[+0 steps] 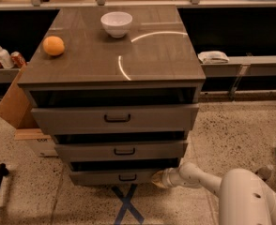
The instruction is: Close bottom drawer
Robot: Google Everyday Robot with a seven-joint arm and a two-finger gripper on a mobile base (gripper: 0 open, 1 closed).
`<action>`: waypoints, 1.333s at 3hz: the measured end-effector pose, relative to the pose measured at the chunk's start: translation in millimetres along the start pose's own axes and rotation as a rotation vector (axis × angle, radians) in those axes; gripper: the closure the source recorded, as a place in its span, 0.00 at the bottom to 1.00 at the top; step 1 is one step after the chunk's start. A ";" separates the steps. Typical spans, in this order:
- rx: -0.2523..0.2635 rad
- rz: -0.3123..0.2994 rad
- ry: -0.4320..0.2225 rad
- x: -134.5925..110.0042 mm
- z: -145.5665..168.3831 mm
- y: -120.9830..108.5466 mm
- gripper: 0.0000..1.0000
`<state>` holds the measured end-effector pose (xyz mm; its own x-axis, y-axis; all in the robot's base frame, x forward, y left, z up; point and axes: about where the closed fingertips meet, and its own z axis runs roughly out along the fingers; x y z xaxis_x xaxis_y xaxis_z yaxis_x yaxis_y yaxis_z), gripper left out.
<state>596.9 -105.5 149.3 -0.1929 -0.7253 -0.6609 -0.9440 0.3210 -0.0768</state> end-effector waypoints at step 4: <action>-0.092 -0.035 -0.063 -8.7 -37.7 29.0 1.00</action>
Offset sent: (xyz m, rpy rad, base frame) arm 0.0320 -0.0063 0.0056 0.0210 -0.0011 -0.0306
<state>561.1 -112.8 181.0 -0.1444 -0.6942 -0.7051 -0.9710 0.2367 -0.0341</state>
